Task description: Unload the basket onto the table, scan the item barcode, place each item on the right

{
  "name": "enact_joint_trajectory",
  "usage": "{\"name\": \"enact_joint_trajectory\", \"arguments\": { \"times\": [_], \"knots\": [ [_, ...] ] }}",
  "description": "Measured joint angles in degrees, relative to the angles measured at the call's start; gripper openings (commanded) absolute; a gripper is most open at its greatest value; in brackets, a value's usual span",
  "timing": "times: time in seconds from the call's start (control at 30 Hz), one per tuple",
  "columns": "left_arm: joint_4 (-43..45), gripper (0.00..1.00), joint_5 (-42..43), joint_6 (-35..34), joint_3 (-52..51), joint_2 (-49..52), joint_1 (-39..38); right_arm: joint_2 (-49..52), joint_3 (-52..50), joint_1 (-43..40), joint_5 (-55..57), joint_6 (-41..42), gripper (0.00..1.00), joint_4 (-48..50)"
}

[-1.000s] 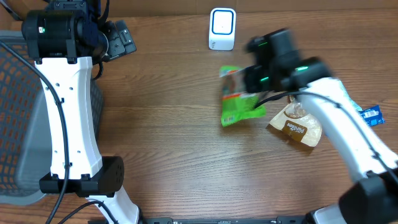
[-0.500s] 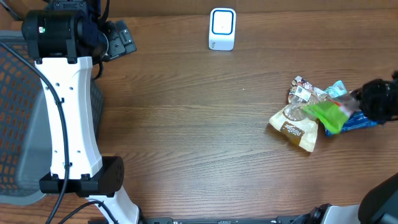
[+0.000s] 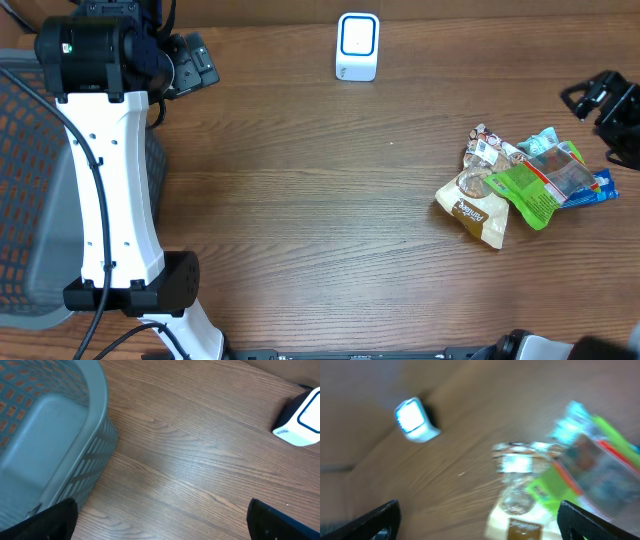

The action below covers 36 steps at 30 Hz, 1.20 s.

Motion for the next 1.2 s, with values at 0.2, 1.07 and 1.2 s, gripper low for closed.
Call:
{"name": "enact_joint_trajectory", "arguments": {
  "times": [0.2,1.07,1.2],
  "knots": [
    [0.0,1.0,0.0,0.0,0.0,0.0,0.0,-12.2,2.9,15.6,-3.0,-4.5,1.0,-8.0],
    [0.0,1.0,0.0,0.0,0.0,0.0,0.0,-41.0,-34.6,25.6,6.9,-24.0,1.0,31.1],
    [0.1,1.0,0.0,0.0,0.0,0.0,0.0,-61.4,-56.9,25.6,9.3,-21.1,1.0,43.4]
  ]
}}
